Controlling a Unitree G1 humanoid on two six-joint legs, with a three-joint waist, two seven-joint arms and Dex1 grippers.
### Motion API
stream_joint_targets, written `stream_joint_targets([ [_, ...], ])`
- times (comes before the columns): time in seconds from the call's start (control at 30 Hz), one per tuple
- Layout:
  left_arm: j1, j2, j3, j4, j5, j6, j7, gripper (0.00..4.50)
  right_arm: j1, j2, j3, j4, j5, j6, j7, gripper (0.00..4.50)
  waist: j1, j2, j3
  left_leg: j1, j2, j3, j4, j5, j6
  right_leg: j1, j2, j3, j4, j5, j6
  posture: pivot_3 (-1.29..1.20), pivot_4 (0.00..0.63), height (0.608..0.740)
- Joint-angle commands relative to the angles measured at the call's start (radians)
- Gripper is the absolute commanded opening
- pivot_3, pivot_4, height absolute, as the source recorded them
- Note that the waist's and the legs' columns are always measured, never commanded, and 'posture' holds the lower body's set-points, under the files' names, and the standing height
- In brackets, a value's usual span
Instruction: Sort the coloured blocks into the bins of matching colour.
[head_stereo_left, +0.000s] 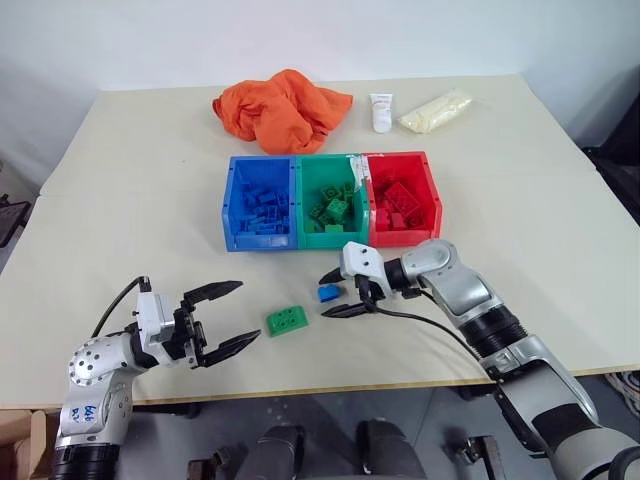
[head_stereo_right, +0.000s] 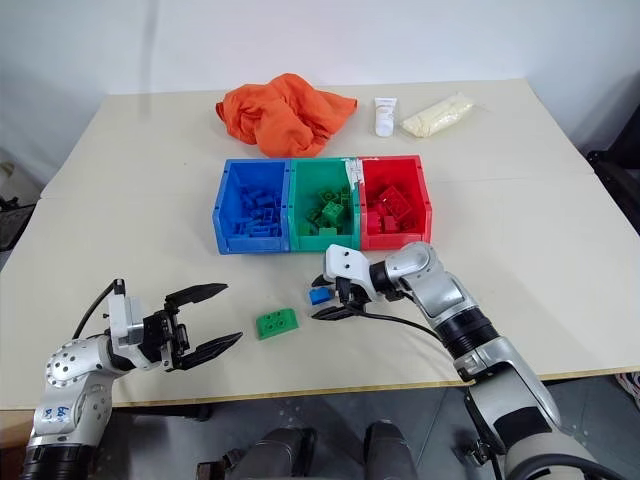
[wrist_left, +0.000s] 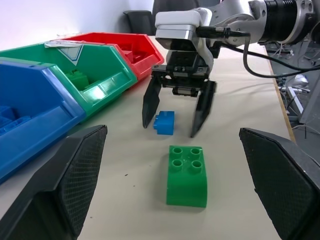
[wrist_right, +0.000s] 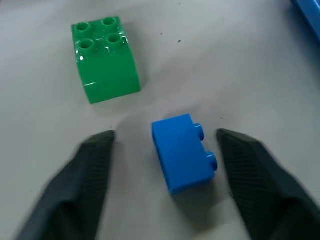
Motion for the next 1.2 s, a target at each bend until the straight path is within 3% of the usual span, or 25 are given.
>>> stream_joint_targets([
  [0.03, -0.004, 0.002, 0.015, -0.024, -0.028, -0.008, 0.001, 4.5, -0.021, 0.0, -0.04, -0.025, 0.007, -0.019, 0.0, 1.86, 0.0, 0.0, 0.0, 0.0, 0.0, 0.0, 0.0, 0.0, 0.0, 0.0, 0.0, 0.0, 0.0, 0.0, 0.0, 0.0, 0.15, 0.74],
  [0.13, -0.018, 0.002, 0.011, -0.01, -0.027, -0.01, -0.001, 4.5, -0.02, -0.006, -0.064, -0.07, 0.024, 0.001, -0.003, 0.86, 0.001, 0.0, 0.0, 0.0, 0.0, 0.0, 0.0, 0.0, 0.0, 0.0, 0.0, 0.0, 0.0, 0.0, 0.0, 0.0, 0.15, 0.74],
  [0.4, -0.05, 0.001, 0.004, 0.014, -0.022, -0.012, -0.006, 4.5, -0.169, 0.07, -0.171, -0.11, 0.095, 0.154, -0.096, 0.87, -0.018, 0.0, 0.0, 0.0, 0.001, 0.0, 0.0, 0.0, -0.001, 0.0, 0.001, 0.0, 0.0, 0.0, 0.0, 0.0, 0.15, 0.74],
  [0.67, -0.073, 0.001, 0.003, 0.039, -0.012, -0.02, -0.002, 4.5, -0.472, 0.268, -0.229, 0.347, 0.03, -0.001, -0.304, 0.87, -0.038, 0.0, 0.0, 0.001, 0.009, 0.0, -0.001, -0.002, -0.006, -0.002, 0.009, 0.0, 0.002, 0.002, -0.004, 0.0, 0.15, 0.74],
  [0.87, -0.067, -0.001, 0.003, 0.031, -0.006, -0.025, 0.015, 4.5, -0.595, 0.372, -0.258, 0.62, 0.002, -0.152, -0.373, 0.87, -0.054, 0.0, 0.0, 0.001, 0.009, -0.001, -0.002, -0.002, -0.006, -0.002, 0.009, 0.0, 0.003, 0.002, -0.004, 0.0, 0.15, 0.74],
  [1.0, -0.064, -0.006, 0.002, 0.021, -0.001, -0.027, 0.035, 4.5, -0.648, 0.424, -0.295, 0.757, -0.017, -0.218, -0.473, 2.21, -0.063, 0.001, 0.0, 0.001, 0.01, -0.001, -0.003, -0.003, -0.006, -0.002, 0.01, 0.0, 0.004, 0.002, -0.004, 0.0, 0.15, 0.74],
  [1.2, -0.059, -0.007, -0.001, 0.023, 0.001, -0.035, 0.046, 4.5, -0.669, 0.439, -0.332, 0.791, -0.022, -0.29, -0.458, 4.28, -0.076, 0.001, 0.0, 0.001, 0.01, -0.002, -0.003, -0.003, -0.007, -0.002, 0.01, 0.0, 0.004, 0.002, -0.004, 0.0, 0.15, 0.74],
])
